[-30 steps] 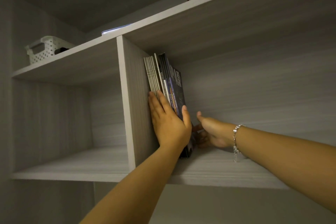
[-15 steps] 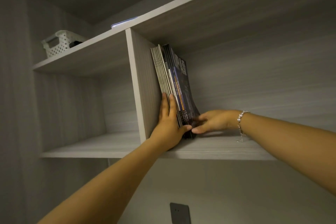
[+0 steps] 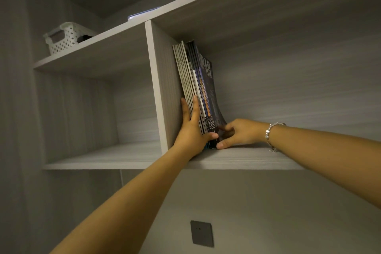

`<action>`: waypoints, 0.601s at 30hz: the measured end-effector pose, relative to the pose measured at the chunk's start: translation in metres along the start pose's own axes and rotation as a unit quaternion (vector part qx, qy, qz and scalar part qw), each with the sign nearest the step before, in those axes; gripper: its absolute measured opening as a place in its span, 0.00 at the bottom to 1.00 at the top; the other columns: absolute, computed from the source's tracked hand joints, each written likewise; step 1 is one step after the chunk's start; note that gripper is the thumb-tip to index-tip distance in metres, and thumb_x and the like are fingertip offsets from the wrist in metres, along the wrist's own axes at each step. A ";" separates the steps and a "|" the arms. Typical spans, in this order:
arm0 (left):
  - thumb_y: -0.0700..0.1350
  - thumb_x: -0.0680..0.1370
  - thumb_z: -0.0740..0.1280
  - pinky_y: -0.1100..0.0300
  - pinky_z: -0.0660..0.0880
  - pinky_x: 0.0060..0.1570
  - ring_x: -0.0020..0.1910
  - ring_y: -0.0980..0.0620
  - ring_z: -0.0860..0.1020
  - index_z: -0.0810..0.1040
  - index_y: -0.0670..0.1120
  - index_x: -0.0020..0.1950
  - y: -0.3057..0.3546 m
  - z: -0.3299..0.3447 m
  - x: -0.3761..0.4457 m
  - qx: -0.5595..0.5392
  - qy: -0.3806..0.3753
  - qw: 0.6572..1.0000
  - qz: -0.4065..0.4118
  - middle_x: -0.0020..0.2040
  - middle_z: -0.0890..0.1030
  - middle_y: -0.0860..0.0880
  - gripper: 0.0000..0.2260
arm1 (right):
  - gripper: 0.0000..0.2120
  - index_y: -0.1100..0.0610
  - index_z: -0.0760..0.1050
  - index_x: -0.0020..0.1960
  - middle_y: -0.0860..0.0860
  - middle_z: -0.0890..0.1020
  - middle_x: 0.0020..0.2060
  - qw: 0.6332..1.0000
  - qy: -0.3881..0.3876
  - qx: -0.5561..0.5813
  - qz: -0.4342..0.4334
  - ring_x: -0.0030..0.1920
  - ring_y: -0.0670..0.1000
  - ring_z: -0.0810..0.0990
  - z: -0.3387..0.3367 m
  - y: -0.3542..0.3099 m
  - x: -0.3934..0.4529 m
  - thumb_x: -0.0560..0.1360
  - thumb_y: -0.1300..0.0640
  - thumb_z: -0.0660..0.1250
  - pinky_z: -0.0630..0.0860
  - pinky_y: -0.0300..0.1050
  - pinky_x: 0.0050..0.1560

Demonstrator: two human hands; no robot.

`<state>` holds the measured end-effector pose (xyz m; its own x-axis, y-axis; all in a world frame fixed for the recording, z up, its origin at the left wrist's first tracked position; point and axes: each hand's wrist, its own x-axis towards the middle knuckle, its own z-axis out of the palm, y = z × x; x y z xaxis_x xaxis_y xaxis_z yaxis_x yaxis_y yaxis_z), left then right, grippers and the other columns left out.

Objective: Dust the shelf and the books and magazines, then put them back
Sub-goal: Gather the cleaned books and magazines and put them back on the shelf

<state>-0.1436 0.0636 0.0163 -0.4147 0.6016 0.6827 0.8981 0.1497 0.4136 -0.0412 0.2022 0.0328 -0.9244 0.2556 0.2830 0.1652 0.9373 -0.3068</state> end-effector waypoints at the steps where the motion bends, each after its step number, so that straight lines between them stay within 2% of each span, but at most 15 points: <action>1: 0.42 0.73 0.73 0.55 0.54 0.74 0.77 0.51 0.42 0.30 0.57 0.73 -0.001 -0.001 -0.001 -0.006 -0.002 1.000 0.009 0.73 0.26 0.51 0.52 | 0.26 0.55 0.78 0.59 0.49 0.82 0.53 1.000 0.002 0.000 0.003 0.53 0.49 0.78 0.000 -0.001 0.000 0.68 0.40 0.72 0.74 0.44 0.60; 4: 0.46 0.78 0.67 0.58 0.45 0.74 0.75 0.54 0.36 0.32 0.52 0.75 0.004 -0.005 0.005 -0.005 0.026 0.998 0.058 0.74 0.27 0.54 0.44 | 0.25 0.54 0.77 0.60 0.46 0.80 0.54 1.000 -0.004 0.019 0.004 0.55 0.49 0.78 -0.001 -0.002 -0.002 0.68 0.42 0.73 0.73 0.43 0.60; 6: 0.49 0.80 0.62 0.61 0.38 0.71 0.75 0.55 0.33 0.34 0.48 0.76 0.012 -0.015 0.022 0.025 0.064 0.994 0.080 0.75 0.30 0.54 0.38 | 0.28 0.53 0.73 0.65 0.44 0.78 0.55 0.999 -0.013 0.052 -0.008 0.57 0.47 0.76 -0.003 -0.006 -0.004 0.69 0.47 0.74 0.71 0.39 0.61; 8: 0.49 0.82 0.58 0.62 0.36 0.71 0.75 0.55 0.33 0.35 0.46 0.77 0.020 -0.027 0.044 0.048 0.095 0.990 0.087 0.76 0.32 0.52 0.35 | 0.29 0.53 0.70 0.68 0.44 0.77 0.57 0.997 -0.023 0.078 -0.019 0.57 0.45 0.75 -0.005 -0.008 -0.003 0.70 0.50 0.74 0.69 0.38 0.61; 11: 0.49 0.82 0.57 0.65 0.35 0.70 0.75 0.55 0.34 0.36 0.44 0.77 0.025 -0.034 0.063 0.062 0.118 0.986 0.098 0.77 0.33 0.50 0.34 | 0.31 0.54 0.67 0.70 0.47 0.75 0.65 0.995 -0.023 0.087 -0.030 0.58 0.45 0.74 -0.007 -0.008 0.000 0.70 0.51 0.73 0.68 0.38 0.62; 16: 0.48 0.82 0.56 0.71 0.31 0.65 0.73 0.60 0.31 0.33 0.46 0.76 0.018 -0.021 0.066 0.029 0.150 0.981 0.119 0.76 0.30 0.52 0.34 | 0.31 0.54 0.68 0.69 0.48 0.75 0.65 0.995 -0.020 0.087 -0.037 0.57 0.43 0.74 -0.009 -0.005 0.003 0.70 0.52 0.74 0.68 0.34 0.58; 18: 0.48 0.82 0.56 0.70 0.31 0.66 0.72 0.61 0.31 0.33 0.47 0.76 0.017 -0.019 0.068 0.019 0.163 0.979 0.124 0.76 0.30 0.52 0.34 | 0.30 0.54 0.70 0.69 0.47 0.76 0.64 0.995 -0.019 0.085 -0.040 0.57 0.44 0.75 -0.009 -0.004 0.004 0.69 0.52 0.75 0.68 0.33 0.58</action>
<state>-0.1595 0.0920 0.0807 -0.2028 0.3410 0.9179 0.9792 0.0645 0.1923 -0.0425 0.2015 0.0437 -0.9454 0.1699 0.2781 0.0339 0.9000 -0.4345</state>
